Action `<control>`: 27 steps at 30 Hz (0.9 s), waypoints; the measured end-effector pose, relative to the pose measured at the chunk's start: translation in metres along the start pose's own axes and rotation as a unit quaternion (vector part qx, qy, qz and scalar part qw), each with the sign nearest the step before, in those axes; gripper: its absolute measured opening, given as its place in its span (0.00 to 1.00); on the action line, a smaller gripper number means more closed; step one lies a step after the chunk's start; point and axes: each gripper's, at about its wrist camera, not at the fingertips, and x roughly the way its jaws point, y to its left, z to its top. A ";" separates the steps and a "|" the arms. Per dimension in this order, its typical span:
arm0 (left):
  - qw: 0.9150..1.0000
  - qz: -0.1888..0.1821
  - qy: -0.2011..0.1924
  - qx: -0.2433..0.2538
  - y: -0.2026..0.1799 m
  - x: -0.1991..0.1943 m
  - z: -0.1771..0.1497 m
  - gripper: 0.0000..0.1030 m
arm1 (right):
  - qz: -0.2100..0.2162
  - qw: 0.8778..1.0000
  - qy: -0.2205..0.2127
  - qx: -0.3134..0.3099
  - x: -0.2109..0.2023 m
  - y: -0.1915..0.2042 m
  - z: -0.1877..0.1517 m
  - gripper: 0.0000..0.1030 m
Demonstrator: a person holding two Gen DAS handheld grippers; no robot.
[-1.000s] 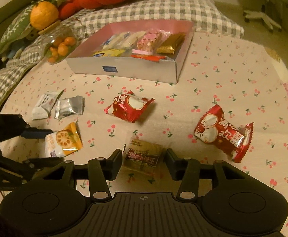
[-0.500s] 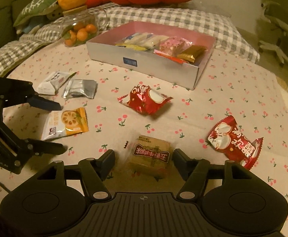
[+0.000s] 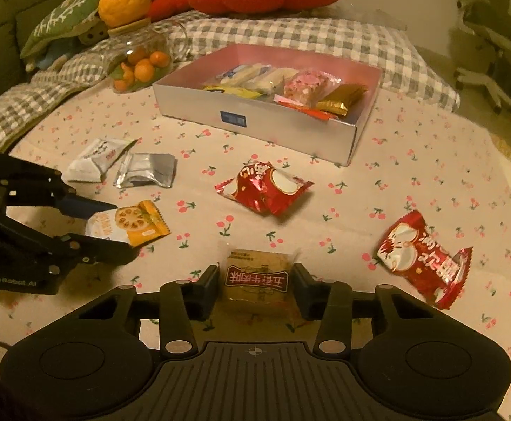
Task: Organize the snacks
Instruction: 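Carry both packets into the silver box and open both tools to release them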
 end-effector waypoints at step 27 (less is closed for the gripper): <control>0.995 -0.012 -0.052 -0.090 0.016 -0.030 0.054 0.36 | 0.041 0.995 -0.069 0.060 -0.034 -0.001 0.064 0.41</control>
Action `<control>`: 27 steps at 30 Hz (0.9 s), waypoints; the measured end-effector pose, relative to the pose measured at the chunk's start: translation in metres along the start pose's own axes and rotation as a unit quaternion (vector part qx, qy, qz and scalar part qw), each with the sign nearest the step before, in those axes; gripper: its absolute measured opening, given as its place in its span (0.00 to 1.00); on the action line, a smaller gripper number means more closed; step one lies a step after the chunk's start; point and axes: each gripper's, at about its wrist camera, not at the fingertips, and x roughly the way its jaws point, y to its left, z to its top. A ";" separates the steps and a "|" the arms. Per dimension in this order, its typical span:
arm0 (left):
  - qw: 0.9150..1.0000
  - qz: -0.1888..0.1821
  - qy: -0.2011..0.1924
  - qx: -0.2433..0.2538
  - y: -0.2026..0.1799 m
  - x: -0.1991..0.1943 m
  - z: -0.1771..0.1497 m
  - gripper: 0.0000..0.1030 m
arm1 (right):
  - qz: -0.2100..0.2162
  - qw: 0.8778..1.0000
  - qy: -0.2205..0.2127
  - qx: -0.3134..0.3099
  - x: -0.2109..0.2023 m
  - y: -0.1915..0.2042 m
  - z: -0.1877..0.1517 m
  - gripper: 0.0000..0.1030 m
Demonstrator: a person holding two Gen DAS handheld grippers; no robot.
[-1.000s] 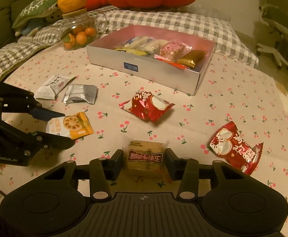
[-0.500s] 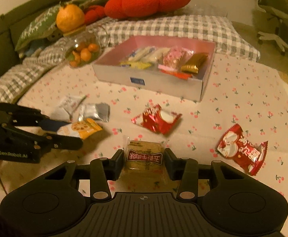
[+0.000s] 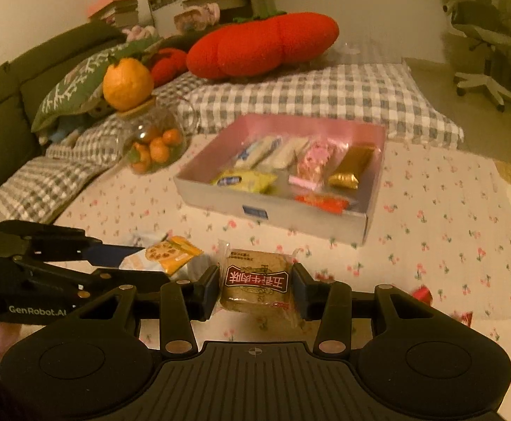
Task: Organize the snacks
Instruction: 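Carry both packets into the silver box and open both tools to release them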
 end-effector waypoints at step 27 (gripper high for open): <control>0.992 0.071 -0.060 -0.086 0.036 0.033 0.052 0.36 | -0.023 0.991 -0.031 0.129 0.045 -0.038 0.058 0.41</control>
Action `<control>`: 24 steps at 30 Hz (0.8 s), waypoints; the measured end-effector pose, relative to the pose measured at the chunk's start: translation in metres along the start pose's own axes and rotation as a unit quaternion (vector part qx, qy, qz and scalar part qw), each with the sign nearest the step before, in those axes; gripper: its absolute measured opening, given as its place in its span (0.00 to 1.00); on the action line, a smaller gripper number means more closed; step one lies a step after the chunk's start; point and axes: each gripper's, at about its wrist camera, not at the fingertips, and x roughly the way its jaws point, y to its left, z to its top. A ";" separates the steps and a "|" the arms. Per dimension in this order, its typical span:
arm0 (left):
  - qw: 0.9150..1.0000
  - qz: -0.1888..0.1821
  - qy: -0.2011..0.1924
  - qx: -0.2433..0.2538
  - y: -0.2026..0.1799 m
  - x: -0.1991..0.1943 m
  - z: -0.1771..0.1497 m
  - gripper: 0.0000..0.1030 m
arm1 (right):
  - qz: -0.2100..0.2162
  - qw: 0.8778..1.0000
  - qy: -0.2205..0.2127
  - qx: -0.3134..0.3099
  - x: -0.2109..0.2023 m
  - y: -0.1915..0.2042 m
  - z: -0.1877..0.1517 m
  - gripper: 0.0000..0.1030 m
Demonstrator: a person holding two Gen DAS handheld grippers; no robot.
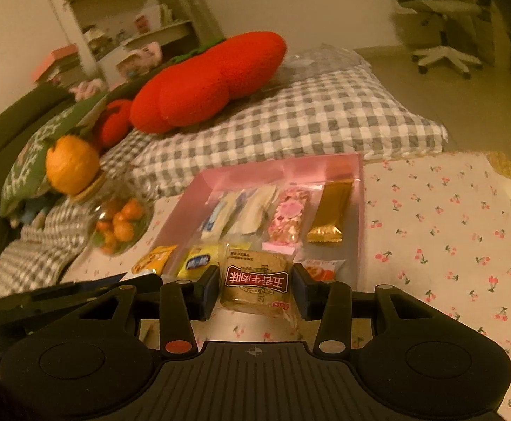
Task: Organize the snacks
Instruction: 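Carry both packets into the silver box and open both tools to release them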
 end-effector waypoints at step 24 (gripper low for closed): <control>0.997 0.080 -0.011 0.003 0.006 0.061 0.001 0.36 | 0.023 0.992 0.022 0.121 0.063 -0.029 0.006 0.42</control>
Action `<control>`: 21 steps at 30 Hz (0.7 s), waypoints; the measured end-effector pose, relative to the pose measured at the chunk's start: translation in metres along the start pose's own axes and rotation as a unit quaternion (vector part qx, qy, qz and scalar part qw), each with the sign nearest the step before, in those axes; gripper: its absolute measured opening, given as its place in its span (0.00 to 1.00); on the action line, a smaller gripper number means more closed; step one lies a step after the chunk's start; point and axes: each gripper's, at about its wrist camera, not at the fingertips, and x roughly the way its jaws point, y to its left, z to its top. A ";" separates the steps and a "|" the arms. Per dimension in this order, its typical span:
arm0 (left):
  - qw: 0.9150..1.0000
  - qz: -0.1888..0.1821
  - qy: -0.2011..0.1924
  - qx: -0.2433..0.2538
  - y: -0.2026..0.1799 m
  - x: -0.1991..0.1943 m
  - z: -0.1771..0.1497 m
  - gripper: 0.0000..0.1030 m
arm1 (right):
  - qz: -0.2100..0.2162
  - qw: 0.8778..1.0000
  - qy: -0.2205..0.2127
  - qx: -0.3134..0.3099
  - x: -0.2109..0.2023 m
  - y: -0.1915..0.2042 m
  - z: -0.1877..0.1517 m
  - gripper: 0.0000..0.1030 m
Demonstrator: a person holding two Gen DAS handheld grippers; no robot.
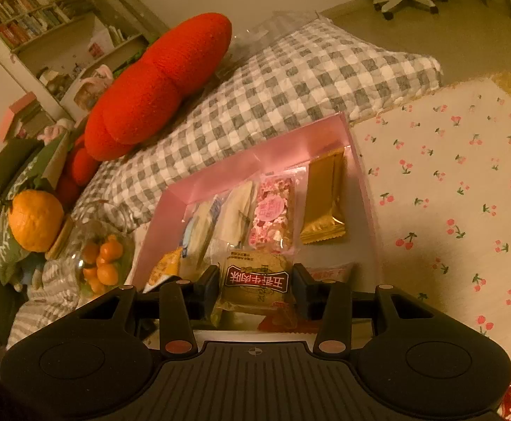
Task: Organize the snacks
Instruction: 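Carry both packets into the silver box and open both tools to release them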
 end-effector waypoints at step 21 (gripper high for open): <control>1.000 -0.002 0.001 0.024 -0.002 -0.007 -0.003 0.69 | 0.004 1.000 0.003 -0.006 -0.011 0.003 0.003 0.66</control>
